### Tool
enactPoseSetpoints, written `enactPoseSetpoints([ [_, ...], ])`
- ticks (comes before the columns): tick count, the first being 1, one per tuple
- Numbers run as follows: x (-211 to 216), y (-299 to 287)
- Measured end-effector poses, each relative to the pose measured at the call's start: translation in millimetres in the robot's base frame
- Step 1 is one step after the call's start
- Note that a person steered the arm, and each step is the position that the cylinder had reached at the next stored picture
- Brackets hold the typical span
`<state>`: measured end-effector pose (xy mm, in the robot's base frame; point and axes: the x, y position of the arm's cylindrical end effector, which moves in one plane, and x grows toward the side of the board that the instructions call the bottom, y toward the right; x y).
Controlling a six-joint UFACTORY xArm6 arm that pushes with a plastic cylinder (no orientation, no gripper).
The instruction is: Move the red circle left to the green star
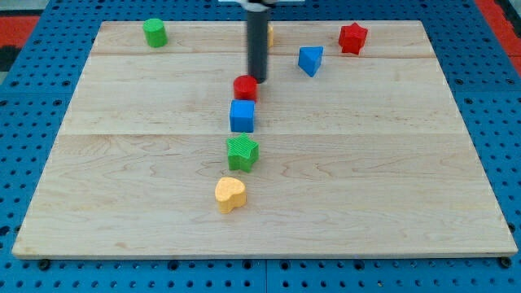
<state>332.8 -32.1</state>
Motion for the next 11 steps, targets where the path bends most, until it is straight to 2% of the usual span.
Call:
enactPoseSetpoints([
  [2, 55.3, -64.5],
  [3, 34.9, -62.9],
  [4, 19.6, -26.3],
  [7, 106.0, -60.5],
  [8, 79.7, -70.1],
  [9, 81.7, -51.1],
  [11, 116.5, -33.2],
])
